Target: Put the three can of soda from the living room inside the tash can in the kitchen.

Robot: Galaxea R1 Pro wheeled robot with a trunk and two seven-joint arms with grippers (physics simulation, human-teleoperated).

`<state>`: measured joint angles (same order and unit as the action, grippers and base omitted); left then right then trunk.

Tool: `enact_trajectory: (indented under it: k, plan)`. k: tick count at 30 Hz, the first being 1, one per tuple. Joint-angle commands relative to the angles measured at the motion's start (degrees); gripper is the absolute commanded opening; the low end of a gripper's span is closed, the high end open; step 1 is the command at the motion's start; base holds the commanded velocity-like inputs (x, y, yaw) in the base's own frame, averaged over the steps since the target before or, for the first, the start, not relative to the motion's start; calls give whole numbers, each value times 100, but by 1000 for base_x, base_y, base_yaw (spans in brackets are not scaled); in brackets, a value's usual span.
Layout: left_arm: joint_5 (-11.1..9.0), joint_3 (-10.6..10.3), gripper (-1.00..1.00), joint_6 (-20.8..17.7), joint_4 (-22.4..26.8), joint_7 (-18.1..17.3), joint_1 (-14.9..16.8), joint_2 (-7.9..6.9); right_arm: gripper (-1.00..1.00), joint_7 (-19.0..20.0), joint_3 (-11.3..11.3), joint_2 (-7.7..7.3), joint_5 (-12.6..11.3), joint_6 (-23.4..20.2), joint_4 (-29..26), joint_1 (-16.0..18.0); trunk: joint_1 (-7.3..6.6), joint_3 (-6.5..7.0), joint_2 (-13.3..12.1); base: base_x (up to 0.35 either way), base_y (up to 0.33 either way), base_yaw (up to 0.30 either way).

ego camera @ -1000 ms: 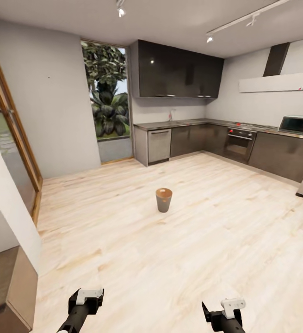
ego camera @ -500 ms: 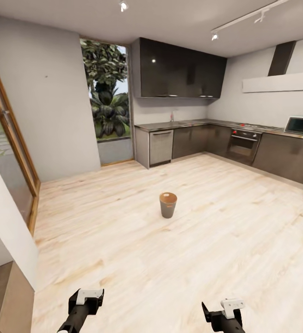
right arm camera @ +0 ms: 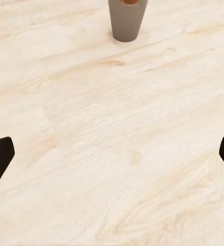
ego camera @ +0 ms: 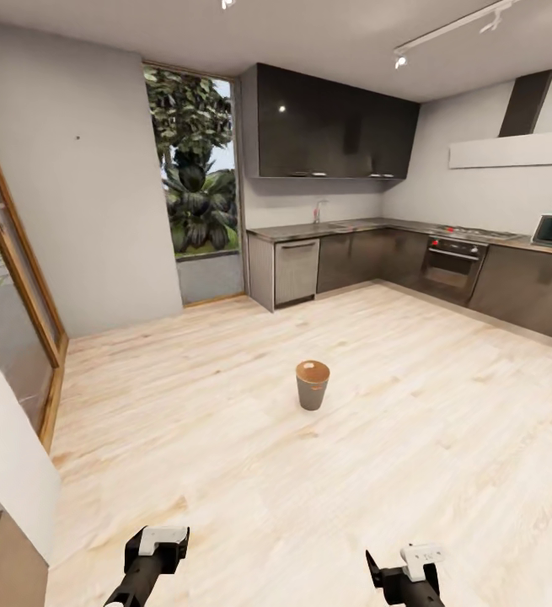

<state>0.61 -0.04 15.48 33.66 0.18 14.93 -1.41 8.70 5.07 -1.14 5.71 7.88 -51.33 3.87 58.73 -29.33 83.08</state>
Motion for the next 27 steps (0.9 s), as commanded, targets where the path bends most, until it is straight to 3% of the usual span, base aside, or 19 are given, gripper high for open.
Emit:
enact_trajectory:
  k: [1, 14, 27]
  plan:
    - [0, 1, 100, 0, 0, 0, 0, 0, 100, 0, 1, 0, 0, 34, 31, 0, 0, 2, 0, 323, 4, -5]
    - [9, 2, 100, -1, 0, 0, 1, 0, 100, 0, 14, 0, 6, 185, 276, 0, 0, 50, 0, 324, 1, -109]
    - [6, -2, 100, -1, 0, 0, 1, 0, 100, 0, 42, 0, -10, 199, 281, 0, 0, 56, 0, 324, 0, -22]
